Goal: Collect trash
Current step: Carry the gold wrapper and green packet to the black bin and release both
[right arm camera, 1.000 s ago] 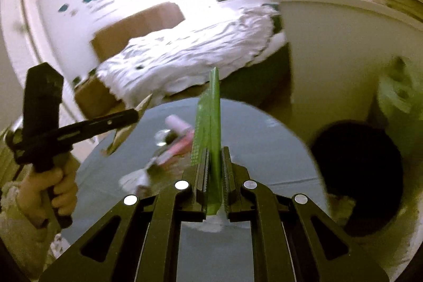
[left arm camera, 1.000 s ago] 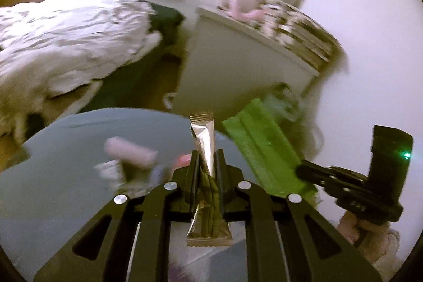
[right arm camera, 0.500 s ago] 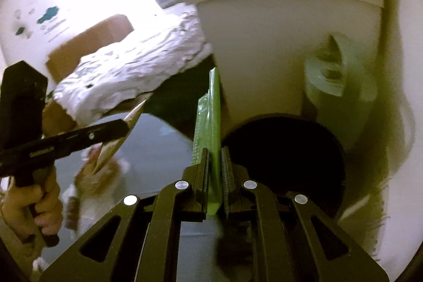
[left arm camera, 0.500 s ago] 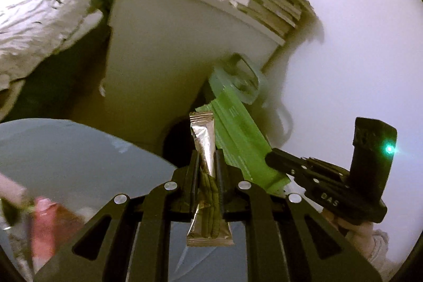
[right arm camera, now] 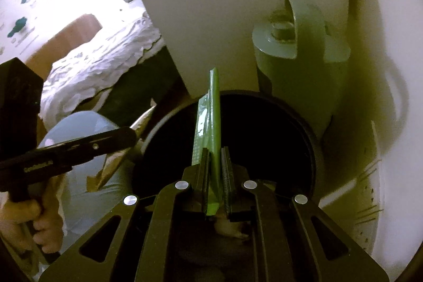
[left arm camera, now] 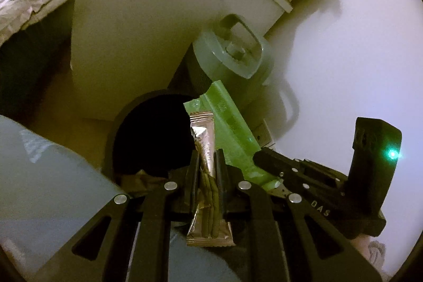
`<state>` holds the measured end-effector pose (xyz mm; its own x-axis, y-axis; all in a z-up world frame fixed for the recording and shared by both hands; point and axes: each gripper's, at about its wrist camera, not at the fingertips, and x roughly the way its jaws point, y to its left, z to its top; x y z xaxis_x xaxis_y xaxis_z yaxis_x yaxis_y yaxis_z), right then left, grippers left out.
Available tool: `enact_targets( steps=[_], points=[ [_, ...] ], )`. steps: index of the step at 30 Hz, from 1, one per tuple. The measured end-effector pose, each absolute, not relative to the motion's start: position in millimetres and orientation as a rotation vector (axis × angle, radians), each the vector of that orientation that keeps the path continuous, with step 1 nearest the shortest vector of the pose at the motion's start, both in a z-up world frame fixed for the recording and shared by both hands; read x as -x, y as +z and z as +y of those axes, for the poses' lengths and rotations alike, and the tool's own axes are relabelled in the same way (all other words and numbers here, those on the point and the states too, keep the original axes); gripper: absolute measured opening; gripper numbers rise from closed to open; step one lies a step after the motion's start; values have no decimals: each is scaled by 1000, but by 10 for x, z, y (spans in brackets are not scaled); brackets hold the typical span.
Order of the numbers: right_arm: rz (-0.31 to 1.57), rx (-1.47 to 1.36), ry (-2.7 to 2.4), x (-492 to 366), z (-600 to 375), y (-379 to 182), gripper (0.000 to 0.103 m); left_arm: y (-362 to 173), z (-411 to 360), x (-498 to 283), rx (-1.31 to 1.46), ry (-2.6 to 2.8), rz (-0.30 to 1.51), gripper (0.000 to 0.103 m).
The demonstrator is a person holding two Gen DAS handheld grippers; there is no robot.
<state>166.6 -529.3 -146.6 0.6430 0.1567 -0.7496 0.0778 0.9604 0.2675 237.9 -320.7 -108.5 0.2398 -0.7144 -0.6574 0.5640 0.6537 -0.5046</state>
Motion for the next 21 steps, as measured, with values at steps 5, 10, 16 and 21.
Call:
enact_targets(
  steps=[5,10,16,21],
  points=[
    [884,-311,36,-1690,-5359,-1530,10,-1177,-3358,-2387,161,-886,1015,14],
    [891,-332,32,-1718,-5417,-1565,10,-1216,-3448,-2410,146,-876,1019,16],
    [895,-347,22,-1722,-5454,-1586,21,-1214,-3464,-2436,154,-847,1026,41],
    [889,-350,16,-1698,-5449,-1566,27,-1111,-3355,-2366,147,-834,995,57]
  ],
)
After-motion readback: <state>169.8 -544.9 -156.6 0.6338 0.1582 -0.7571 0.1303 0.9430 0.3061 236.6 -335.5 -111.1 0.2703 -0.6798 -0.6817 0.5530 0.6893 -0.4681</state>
